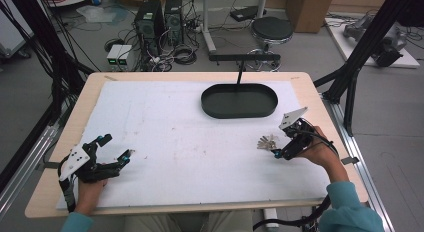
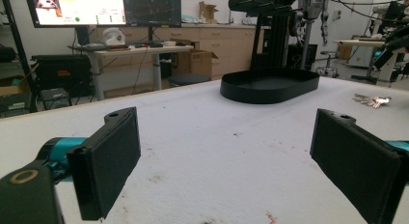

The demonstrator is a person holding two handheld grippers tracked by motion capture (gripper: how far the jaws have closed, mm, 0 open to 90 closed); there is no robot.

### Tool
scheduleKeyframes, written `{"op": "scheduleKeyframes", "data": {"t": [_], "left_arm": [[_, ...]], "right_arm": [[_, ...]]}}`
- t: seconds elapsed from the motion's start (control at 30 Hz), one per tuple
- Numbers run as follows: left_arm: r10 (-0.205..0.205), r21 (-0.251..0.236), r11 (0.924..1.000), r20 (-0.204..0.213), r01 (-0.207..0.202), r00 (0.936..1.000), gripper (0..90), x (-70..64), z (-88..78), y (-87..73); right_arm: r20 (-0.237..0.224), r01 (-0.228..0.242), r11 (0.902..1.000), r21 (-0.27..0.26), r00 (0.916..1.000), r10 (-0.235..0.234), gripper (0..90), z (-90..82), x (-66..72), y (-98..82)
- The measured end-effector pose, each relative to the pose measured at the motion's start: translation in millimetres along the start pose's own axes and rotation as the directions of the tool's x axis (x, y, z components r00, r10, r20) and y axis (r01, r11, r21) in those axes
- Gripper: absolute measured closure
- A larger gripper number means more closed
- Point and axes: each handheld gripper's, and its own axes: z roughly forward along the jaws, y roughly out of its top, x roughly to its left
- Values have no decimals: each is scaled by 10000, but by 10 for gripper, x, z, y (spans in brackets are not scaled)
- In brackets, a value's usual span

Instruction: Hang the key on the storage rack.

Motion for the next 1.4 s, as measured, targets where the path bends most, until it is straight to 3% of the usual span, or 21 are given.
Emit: {"op": "scheduleKeyframes", "data": {"t": [0.3,0.67,0.93,1.4], "left_arm": [[37,14,10000,11,-37,10000,109,-1,-1,1],[57,3,10000,28,-57,10000,109,-2,0,1],[64,-13,10000,15,-64,10000,109,-4,1,0],[72,-9,10000,16,-72,10000,109,-4,1,0]], "right_arm": [[-69,-157,9985,529,9998,161,62,73,-27,-6],[-584,46,9921,1255,9983,28,224,166,-41,1],[-617,157,9823,1866,9981,-43,376,207,-37,8],[-485,497,9729,2259,9980,-398,583,261,-37,38]]}}
